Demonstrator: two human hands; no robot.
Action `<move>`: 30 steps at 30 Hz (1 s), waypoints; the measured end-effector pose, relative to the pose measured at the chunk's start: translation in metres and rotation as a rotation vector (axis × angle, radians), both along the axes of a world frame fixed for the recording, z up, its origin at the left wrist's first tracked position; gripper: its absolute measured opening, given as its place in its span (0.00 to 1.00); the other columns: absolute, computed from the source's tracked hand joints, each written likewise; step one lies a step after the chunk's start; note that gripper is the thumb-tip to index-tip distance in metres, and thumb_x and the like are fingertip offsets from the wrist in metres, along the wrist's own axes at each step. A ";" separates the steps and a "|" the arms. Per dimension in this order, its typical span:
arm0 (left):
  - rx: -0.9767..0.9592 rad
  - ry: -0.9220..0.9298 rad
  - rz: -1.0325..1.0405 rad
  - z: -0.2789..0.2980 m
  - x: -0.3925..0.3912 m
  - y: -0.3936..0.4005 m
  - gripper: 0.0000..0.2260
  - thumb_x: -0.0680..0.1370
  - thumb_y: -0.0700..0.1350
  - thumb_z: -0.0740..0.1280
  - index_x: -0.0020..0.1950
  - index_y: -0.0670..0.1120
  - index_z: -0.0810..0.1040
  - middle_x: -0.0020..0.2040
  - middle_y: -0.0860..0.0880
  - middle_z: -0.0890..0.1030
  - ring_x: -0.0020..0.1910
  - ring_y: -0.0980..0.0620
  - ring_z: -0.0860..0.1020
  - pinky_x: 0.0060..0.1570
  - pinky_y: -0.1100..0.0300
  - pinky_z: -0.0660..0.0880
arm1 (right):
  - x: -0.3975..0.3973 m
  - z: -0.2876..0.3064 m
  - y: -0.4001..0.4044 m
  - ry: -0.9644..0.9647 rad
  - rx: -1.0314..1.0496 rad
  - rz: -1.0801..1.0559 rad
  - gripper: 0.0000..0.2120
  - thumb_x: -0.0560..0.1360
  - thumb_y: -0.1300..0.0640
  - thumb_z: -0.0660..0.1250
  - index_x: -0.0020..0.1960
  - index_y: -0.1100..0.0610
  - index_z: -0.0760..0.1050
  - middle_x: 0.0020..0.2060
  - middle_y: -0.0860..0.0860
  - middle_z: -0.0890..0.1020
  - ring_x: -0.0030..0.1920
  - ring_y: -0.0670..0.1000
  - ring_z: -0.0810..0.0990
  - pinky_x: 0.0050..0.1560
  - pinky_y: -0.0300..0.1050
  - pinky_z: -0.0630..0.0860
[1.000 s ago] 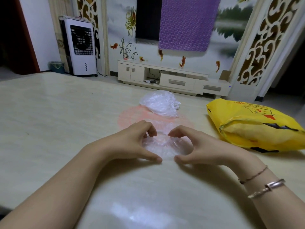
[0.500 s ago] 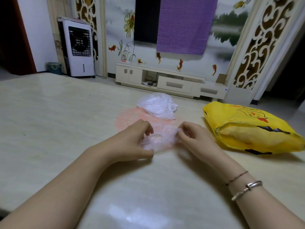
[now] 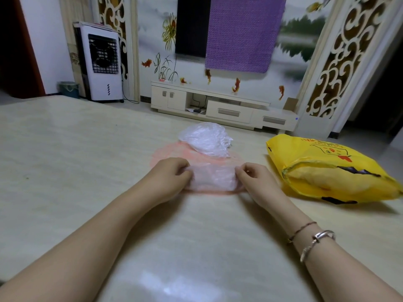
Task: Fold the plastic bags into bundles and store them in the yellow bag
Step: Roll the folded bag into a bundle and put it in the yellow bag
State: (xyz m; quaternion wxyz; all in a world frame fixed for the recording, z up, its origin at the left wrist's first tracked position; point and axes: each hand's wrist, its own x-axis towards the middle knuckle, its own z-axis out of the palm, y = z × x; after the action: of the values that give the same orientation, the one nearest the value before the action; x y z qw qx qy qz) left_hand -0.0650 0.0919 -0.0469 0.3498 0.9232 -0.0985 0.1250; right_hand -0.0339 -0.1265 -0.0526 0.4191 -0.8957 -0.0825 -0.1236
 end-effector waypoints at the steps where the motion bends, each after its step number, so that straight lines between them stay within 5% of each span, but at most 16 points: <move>1: 0.009 -0.001 0.025 -0.001 0.002 0.000 0.14 0.79 0.42 0.61 0.33 0.48 0.70 0.32 0.53 0.73 0.33 0.56 0.70 0.31 0.65 0.63 | 0.002 -0.001 0.001 0.012 -0.025 -0.030 0.14 0.78 0.54 0.63 0.34 0.56 0.74 0.31 0.49 0.79 0.36 0.51 0.76 0.39 0.44 0.70; 5: 0.045 -0.007 0.130 -0.008 0.009 -0.001 0.08 0.79 0.45 0.61 0.43 0.46 0.76 0.38 0.52 0.77 0.41 0.49 0.76 0.40 0.56 0.71 | 0.002 -0.004 0.008 0.002 -0.184 -0.122 0.10 0.77 0.52 0.62 0.39 0.54 0.73 0.35 0.49 0.80 0.43 0.57 0.78 0.49 0.51 0.73; 13: 0.438 -0.036 0.292 -0.007 0.009 -0.010 0.08 0.80 0.46 0.56 0.57 0.45 0.68 0.51 0.46 0.78 0.49 0.40 0.76 0.42 0.55 0.70 | -0.001 -0.003 0.012 -0.026 -0.454 -0.136 0.08 0.78 0.51 0.60 0.52 0.56 0.66 0.44 0.51 0.74 0.50 0.57 0.74 0.49 0.50 0.65; 18: 0.568 -0.056 0.376 -0.008 0.005 0.002 0.09 0.81 0.42 0.56 0.60 0.45 0.67 0.56 0.45 0.73 0.53 0.42 0.74 0.39 0.54 0.64 | 0.002 -0.006 0.010 0.010 -0.450 -0.140 0.06 0.76 0.52 0.62 0.43 0.53 0.69 0.48 0.52 0.71 0.50 0.57 0.73 0.51 0.49 0.68; 20: 0.468 -0.106 0.349 -0.008 0.008 0.009 0.08 0.81 0.43 0.56 0.59 0.45 0.70 0.56 0.46 0.72 0.54 0.42 0.73 0.44 0.53 0.69 | 0.003 -0.002 0.008 0.029 -0.271 -0.070 0.09 0.74 0.56 0.65 0.36 0.52 0.69 0.42 0.52 0.75 0.42 0.52 0.74 0.44 0.45 0.70; 22: 0.129 -0.182 0.233 -0.005 0.009 0.011 0.08 0.81 0.48 0.59 0.56 0.46 0.73 0.54 0.48 0.75 0.53 0.45 0.74 0.49 0.54 0.71 | -0.004 0.009 0.006 0.100 0.091 0.079 0.12 0.75 0.61 0.65 0.34 0.55 0.69 0.33 0.51 0.74 0.33 0.46 0.71 0.34 0.39 0.70; 25: -0.366 -0.101 -0.001 0.012 0.000 -0.001 0.21 0.74 0.65 0.64 0.58 0.52 0.74 0.55 0.57 0.77 0.55 0.61 0.76 0.50 0.66 0.70 | -0.026 0.033 0.002 0.362 0.699 0.345 0.10 0.78 0.62 0.64 0.38 0.57 0.70 0.34 0.53 0.73 0.32 0.49 0.78 0.29 0.38 0.76; 28: -0.434 0.111 -0.131 0.022 -0.010 -0.011 0.31 0.67 0.71 0.63 0.64 0.55 0.72 0.57 0.60 0.77 0.56 0.68 0.74 0.48 0.72 0.70 | -0.037 0.047 -0.002 0.451 0.777 0.492 0.08 0.76 0.60 0.64 0.39 0.57 0.69 0.39 0.56 0.77 0.38 0.59 0.84 0.31 0.41 0.78; 30: -0.451 0.192 -0.198 0.023 -0.012 -0.009 0.31 0.67 0.70 0.69 0.64 0.56 0.73 0.56 0.56 0.80 0.55 0.65 0.78 0.52 0.67 0.73 | -0.038 0.049 -0.004 0.466 0.737 0.511 0.06 0.75 0.58 0.65 0.41 0.58 0.71 0.42 0.58 0.77 0.37 0.59 0.84 0.31 0.40 0.77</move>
State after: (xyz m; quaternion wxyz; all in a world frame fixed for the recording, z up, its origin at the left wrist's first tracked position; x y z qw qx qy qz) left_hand -0.0769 0.0826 -0.0242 0.5652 0.8153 -0.1243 0.0208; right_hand -0.0715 -0.1307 -0.0034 0.7316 -0.6433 -0.1542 0.1649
